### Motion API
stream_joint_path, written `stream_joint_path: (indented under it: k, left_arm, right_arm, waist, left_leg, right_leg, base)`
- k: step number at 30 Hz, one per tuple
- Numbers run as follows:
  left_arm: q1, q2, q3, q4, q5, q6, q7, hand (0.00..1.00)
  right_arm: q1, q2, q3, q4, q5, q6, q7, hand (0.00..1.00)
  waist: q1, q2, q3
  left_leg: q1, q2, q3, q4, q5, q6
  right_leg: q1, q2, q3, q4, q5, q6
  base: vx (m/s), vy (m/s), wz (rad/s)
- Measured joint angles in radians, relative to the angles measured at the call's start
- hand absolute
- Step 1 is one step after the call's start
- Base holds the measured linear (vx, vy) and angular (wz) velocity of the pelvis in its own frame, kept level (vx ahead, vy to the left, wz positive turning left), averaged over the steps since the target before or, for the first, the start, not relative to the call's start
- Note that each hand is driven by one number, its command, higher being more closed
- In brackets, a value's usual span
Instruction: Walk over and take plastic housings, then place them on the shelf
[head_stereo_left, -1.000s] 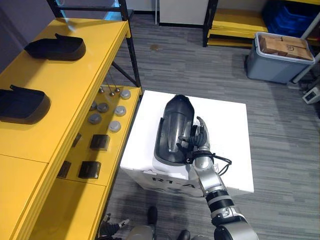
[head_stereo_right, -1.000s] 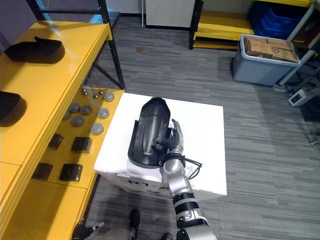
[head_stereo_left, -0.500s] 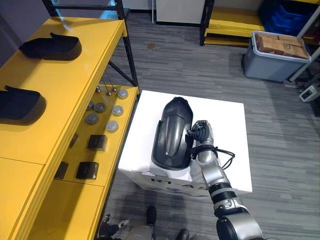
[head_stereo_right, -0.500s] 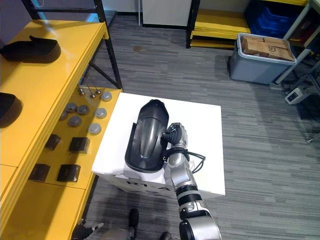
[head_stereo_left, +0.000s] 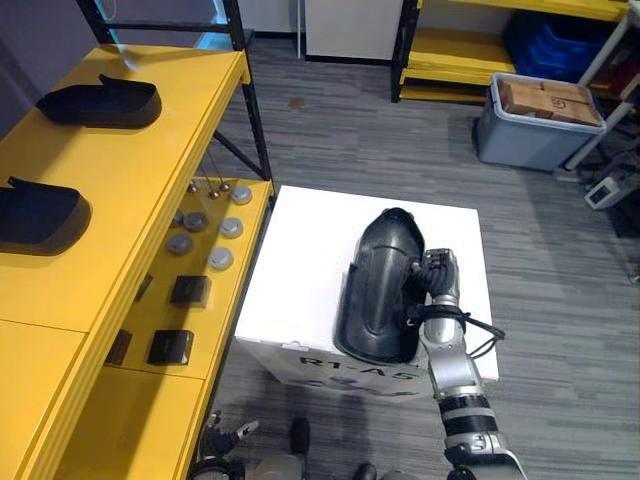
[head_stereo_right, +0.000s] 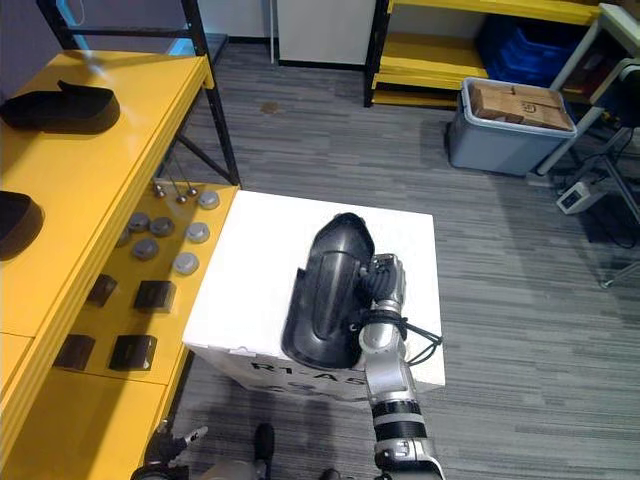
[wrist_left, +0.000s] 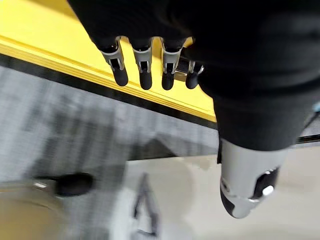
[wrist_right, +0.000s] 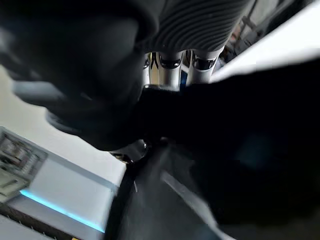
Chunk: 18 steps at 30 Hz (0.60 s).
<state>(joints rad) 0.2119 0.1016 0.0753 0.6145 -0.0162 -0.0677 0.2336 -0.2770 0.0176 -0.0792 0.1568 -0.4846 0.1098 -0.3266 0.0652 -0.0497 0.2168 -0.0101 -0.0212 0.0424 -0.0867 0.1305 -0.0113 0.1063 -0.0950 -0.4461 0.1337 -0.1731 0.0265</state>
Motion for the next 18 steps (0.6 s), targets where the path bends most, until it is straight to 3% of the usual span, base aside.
stream_joint_path:
  k: [9,12,18]
  left_arm:
    - [0.101,-0.057,0.182,-0.495,-0.001,-0.047,0.025,0.0]
    - [0.1,-0.059,0.199,-0.631,-0.002,-0.067,0.042,0.0]
    - [0.071,-0.071,0.2,-0.833,-0.002,-0.113,0.048,0.0]
  right_arm:
    - [0.044,-0.017,0.002,-0.201,0.014,-0.061,-0.014,1.0]
    - [0.044,-0.022,0.003,-0.226,0.03,-0.089,-0.018,1.0]
    - [0.045,-0.027,0.005,-0.226,0.072,-0.09,-0.016,1.0]
  waist:
    - [0.002,-0.001,-0.049]
    - [0.004,0.001,-0.066]
    - [0.001,0.029,-0.095]
  left_leg:
    - [0.01,-0.002,-0.013,0.0,0.0,0.001]
    - [0.025,-0.003,-0.017,0.0,0.0,0.001]
    - [0.034,-0.003,-0.023,0.0,0.007,0.011]
  right_leg:
    - [0.017,0.001,-0.008,-0.005,0.0,0.0]
    - [0.033,0.002,-0.011,-0.006,0.0,-0.001]
    - [0.041,0.004,-0.011,-0.005,-0.001,-0.001]
  base:
    - [-0.01,-0.007,0.03]
    - [-0.01,-0.008,0.02]
    - [-0.05,-0.01,0.02]
